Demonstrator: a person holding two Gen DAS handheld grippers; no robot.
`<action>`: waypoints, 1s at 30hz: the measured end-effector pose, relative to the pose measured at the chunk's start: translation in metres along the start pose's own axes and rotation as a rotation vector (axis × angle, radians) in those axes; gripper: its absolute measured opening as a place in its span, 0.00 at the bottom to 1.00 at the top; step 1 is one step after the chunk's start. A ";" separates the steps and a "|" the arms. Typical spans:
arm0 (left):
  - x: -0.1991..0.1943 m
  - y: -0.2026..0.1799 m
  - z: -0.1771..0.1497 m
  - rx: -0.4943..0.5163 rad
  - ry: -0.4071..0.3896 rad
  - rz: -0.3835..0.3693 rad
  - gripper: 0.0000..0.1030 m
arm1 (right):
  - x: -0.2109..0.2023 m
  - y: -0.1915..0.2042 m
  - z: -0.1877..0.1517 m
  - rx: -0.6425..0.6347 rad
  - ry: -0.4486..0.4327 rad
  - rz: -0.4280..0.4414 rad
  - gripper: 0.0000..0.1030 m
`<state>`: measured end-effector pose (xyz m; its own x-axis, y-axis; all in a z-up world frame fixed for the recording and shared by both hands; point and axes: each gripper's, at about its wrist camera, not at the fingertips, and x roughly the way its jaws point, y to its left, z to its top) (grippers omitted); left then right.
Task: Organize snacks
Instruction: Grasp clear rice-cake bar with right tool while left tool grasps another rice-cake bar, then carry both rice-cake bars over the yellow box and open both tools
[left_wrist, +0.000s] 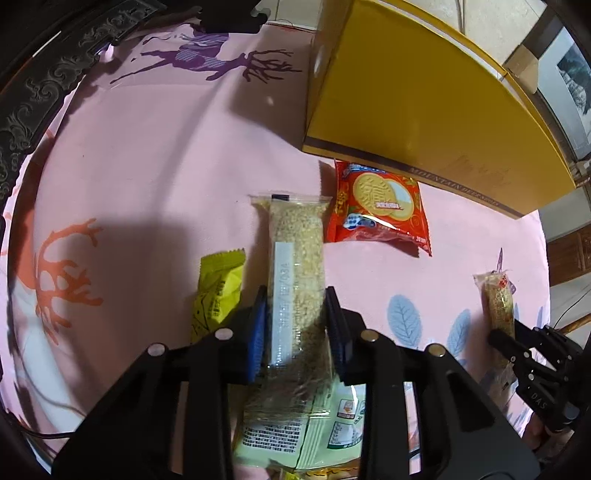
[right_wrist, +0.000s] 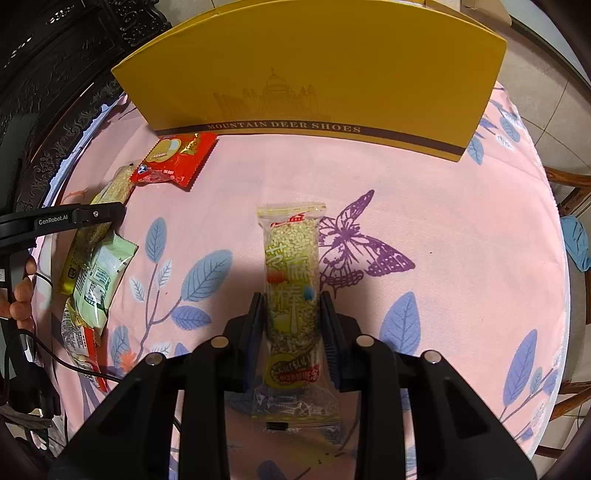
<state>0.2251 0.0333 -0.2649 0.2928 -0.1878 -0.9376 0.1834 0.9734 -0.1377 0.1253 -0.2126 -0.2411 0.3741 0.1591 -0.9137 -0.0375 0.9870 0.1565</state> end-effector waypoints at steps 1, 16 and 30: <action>0.000 -0.001 0.000 0.007 0.001 0.006 0.29 | 0.000 0.001 0.000 -0.004 0.000 -0.002 0.30; -0.020 -0.015 -0.004 0.007 -0.042 0.038 0.29 | -0.005 0.004 0.003 -0.024 -0.017 -0.003 0.29; -0.085 -0.026 -0.004 -0.002 -0.153 -0.028 0.29 | -0.053 0.009 0.017 -0.021 -0.133 0.031 0.29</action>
<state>0.1922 0.0244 -0.1832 0.4271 -0.2325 -0.8738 0.1920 0.9677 -0.1636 0.1209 -0.2125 -0.1851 0.4915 0.1860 -0.8508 -0.0698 0.9822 0.1745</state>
